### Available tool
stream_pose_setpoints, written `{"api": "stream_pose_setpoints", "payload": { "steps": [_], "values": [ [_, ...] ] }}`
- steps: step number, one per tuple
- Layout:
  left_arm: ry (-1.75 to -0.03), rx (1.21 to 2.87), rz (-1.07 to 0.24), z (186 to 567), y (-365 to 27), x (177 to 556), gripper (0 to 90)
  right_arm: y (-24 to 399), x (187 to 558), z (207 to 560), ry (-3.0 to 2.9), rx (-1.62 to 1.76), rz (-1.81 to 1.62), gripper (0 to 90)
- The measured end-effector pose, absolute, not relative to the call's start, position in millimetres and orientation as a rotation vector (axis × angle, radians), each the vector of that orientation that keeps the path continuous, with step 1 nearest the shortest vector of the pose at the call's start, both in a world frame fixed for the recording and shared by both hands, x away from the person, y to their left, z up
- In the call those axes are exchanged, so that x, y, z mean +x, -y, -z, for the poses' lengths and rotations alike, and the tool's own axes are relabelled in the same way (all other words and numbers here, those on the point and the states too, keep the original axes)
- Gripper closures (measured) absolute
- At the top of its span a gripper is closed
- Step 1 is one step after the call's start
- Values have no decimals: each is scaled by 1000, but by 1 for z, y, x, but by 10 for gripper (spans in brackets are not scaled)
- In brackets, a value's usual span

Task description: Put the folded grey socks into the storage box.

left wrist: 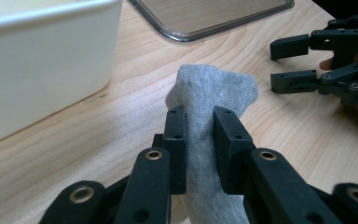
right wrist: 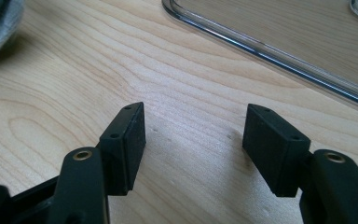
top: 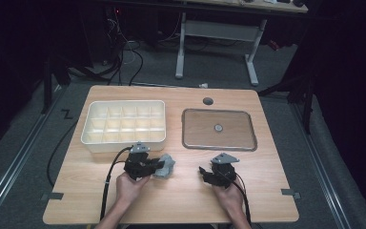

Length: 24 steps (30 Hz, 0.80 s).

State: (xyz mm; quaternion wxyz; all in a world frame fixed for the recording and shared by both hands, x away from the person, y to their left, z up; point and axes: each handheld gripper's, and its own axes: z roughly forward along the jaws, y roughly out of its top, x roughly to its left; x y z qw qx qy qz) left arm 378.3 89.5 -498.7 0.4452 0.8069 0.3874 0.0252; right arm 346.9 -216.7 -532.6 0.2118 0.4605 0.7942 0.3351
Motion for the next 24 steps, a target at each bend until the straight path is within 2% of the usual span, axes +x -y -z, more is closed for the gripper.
{"api": "stream_pose_setpoints", "payload": {
  "steps": [24],
  "values": [
    [-970,1999,-92,481,-126,368,764,216,347,533,-2200,1289,-931,389]
  ]
}}
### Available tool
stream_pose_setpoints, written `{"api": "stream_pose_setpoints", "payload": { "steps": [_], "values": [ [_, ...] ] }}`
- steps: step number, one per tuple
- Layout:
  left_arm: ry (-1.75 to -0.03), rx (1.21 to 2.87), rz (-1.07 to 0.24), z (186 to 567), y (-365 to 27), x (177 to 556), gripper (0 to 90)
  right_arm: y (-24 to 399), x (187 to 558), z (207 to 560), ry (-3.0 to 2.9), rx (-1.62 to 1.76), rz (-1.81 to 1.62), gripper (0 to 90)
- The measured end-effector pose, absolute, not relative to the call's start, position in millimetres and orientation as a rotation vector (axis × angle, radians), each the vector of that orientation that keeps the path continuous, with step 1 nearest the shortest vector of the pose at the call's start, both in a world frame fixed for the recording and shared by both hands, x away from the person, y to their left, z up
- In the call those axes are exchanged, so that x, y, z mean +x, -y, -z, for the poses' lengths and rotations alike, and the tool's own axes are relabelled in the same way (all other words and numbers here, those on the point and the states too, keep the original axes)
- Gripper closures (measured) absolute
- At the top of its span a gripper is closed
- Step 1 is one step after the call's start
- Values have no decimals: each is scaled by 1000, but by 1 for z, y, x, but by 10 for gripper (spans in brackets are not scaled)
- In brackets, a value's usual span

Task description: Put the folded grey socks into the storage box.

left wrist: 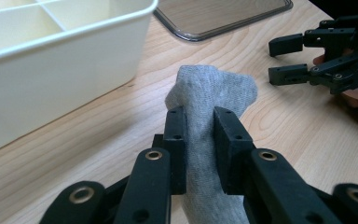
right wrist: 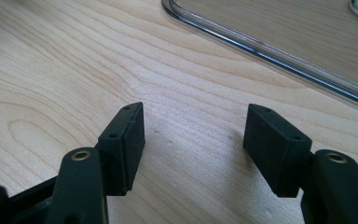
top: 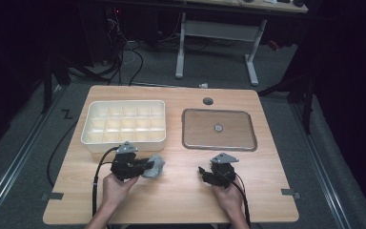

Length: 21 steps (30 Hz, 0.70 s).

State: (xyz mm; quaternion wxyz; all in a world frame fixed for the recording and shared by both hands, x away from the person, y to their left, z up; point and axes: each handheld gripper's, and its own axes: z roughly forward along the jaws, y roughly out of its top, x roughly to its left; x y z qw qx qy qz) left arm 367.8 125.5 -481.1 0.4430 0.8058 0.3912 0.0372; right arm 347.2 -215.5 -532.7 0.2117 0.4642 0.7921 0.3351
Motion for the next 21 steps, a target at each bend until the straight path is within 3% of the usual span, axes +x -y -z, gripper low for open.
{"api": "stream_pose_setpoints", "payload": {
  "steps": [13,21],
  "values": [
    [-1006,1932,-95,465,-155,367,764,216,347,533,-2200,1291,-931,389],
    [-999,1972,-95,461,-161,371,764,216,347,533,-2201,1291,-932,388]
  ]
}}
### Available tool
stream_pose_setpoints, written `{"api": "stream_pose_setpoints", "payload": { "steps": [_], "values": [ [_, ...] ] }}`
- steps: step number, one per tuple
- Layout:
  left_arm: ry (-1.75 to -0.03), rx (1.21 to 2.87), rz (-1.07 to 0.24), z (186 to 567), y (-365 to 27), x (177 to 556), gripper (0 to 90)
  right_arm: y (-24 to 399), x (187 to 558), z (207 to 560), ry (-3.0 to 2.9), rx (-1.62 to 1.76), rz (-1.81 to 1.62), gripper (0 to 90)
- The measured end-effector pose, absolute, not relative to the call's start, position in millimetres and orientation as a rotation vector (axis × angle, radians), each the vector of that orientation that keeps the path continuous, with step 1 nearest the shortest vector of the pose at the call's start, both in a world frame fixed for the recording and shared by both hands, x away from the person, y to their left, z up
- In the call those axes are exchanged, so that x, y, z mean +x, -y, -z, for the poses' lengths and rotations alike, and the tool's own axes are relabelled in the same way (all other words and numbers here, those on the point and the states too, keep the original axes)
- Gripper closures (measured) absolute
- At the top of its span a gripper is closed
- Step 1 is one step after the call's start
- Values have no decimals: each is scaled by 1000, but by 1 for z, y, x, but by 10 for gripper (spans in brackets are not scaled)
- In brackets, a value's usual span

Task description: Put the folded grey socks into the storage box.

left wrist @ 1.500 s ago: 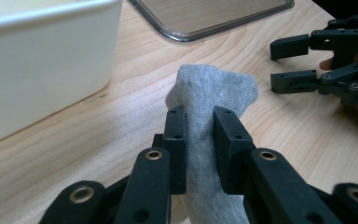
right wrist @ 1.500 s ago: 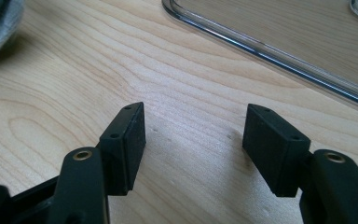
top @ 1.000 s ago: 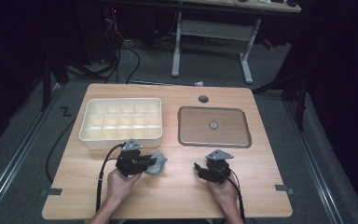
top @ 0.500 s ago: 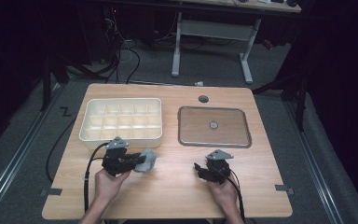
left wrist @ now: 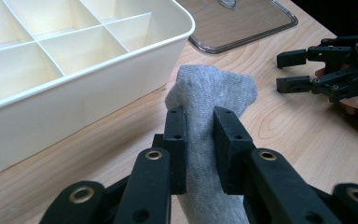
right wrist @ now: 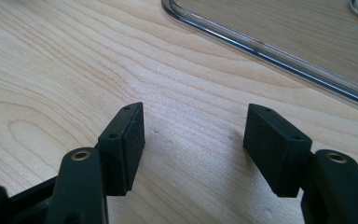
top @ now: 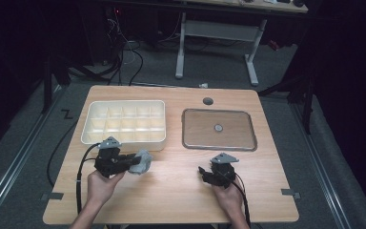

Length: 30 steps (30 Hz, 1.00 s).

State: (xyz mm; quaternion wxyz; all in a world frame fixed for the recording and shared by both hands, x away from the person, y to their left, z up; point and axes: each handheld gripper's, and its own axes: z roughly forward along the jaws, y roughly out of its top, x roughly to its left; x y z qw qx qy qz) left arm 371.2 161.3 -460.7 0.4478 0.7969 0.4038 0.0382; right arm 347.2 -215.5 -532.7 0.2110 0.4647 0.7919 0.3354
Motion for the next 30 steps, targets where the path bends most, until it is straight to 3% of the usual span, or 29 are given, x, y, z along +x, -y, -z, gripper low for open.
{"api": "stream_pose_setpoints", "payload": {
  "steps": [30],
  "values": [
    [-1033,1880,-168,422,-187,389,765,215,347,533,-2209,1284,-932,369]
  ]
}}
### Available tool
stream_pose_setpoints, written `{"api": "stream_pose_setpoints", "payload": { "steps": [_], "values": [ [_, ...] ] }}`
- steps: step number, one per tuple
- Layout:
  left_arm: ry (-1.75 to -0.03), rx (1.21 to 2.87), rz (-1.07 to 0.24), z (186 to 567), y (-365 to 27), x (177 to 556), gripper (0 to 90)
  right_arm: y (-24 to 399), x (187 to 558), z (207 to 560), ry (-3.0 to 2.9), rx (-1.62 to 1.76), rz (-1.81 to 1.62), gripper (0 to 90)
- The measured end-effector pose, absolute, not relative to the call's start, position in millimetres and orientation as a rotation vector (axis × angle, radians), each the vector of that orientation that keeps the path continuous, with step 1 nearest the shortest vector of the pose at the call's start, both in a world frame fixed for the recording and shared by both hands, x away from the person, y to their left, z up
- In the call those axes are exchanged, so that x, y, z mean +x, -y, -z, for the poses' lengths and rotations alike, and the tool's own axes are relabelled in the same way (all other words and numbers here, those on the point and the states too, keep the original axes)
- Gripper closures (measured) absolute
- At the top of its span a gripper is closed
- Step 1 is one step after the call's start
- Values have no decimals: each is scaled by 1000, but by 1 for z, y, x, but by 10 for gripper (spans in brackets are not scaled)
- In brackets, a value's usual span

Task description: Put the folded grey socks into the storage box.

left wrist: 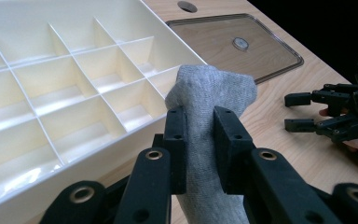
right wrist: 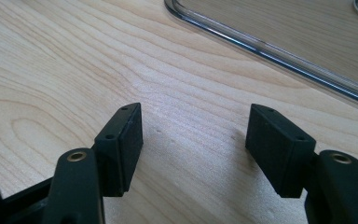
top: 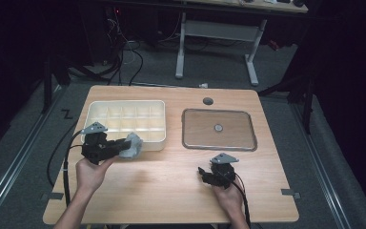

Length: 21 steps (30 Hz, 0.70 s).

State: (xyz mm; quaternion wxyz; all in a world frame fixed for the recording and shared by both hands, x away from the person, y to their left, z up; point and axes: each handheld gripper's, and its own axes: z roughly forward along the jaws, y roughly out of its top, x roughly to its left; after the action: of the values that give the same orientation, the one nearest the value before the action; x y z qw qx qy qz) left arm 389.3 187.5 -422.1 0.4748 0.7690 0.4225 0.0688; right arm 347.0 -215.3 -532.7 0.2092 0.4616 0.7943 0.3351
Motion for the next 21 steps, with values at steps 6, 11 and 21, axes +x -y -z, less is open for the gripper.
{"api": "stream_pose_setpoints", "payload": {
  "steps": [6,11,21],
  "values": [
    [-1046,1869,-182,420,-194,395,765,215,347,533,-2209,1284,-932,369],
    [-1058,1844,-189,416,-200,400,766,215,347,533,-2210,1283,-932,366],
    [-1083,1839,-201,414,-204,414,767,215,347,533,-2211,1279,-932,362]
  ]
}}
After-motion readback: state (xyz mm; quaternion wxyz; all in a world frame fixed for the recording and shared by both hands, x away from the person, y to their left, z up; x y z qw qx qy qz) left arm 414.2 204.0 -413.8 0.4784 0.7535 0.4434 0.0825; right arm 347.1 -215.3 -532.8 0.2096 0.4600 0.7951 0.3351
